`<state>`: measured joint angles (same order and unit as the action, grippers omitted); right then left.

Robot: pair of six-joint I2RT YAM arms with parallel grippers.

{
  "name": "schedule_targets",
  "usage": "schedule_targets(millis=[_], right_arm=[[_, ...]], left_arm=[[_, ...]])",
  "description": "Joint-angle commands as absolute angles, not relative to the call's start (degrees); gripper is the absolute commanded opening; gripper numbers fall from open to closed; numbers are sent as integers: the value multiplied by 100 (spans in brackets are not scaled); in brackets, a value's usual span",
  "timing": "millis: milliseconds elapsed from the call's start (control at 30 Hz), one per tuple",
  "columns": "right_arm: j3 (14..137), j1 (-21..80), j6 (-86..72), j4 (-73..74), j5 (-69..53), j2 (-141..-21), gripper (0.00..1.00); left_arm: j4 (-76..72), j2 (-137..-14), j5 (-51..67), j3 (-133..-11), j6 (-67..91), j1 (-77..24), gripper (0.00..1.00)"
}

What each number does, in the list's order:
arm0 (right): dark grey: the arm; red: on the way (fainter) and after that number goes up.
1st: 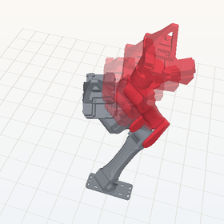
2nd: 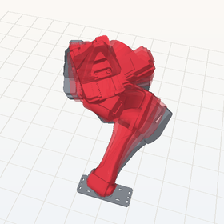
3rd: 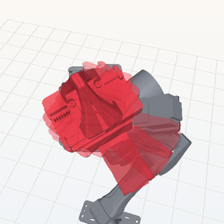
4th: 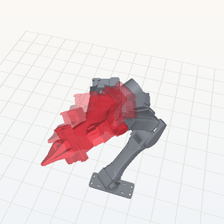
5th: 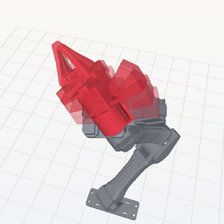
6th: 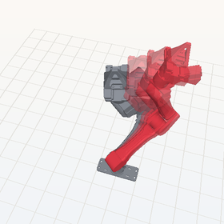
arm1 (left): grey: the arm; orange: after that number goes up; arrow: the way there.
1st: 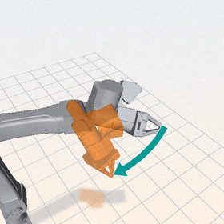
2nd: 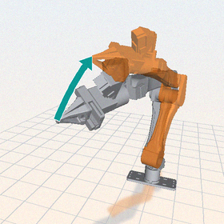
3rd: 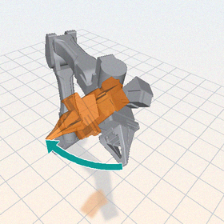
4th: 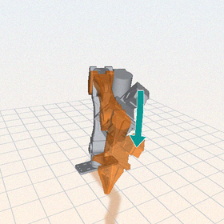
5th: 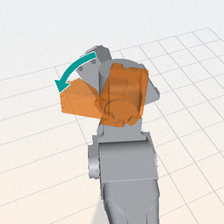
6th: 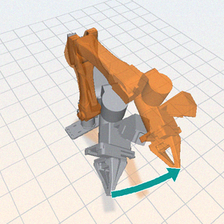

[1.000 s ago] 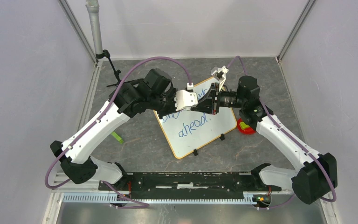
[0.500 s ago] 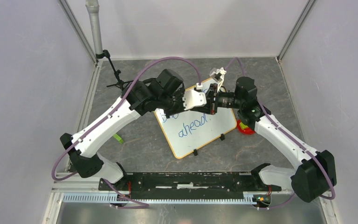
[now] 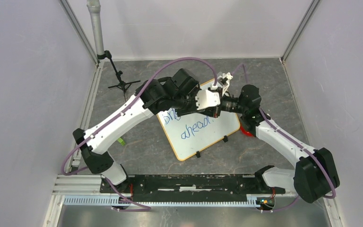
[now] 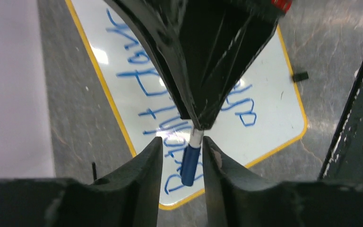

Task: Write a sentence on the whiteboard
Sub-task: Insert the whiteboard marker without the cap into the pen cap, then pass from the right arm to the left

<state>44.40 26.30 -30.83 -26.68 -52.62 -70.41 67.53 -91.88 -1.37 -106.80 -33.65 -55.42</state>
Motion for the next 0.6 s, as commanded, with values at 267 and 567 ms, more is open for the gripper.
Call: schedule_targets(millis=[267,567], right_arm=[[4570,2237,-3655,-3586,-5687,-6968,0],[4299,2252,-4869,-5414,-6410,-6774,0]], left_arm=[[6134,-8223,2940,-10747,-2191,-3542,69],[5142,-7918,6217,-9352,0,-2438,70]])
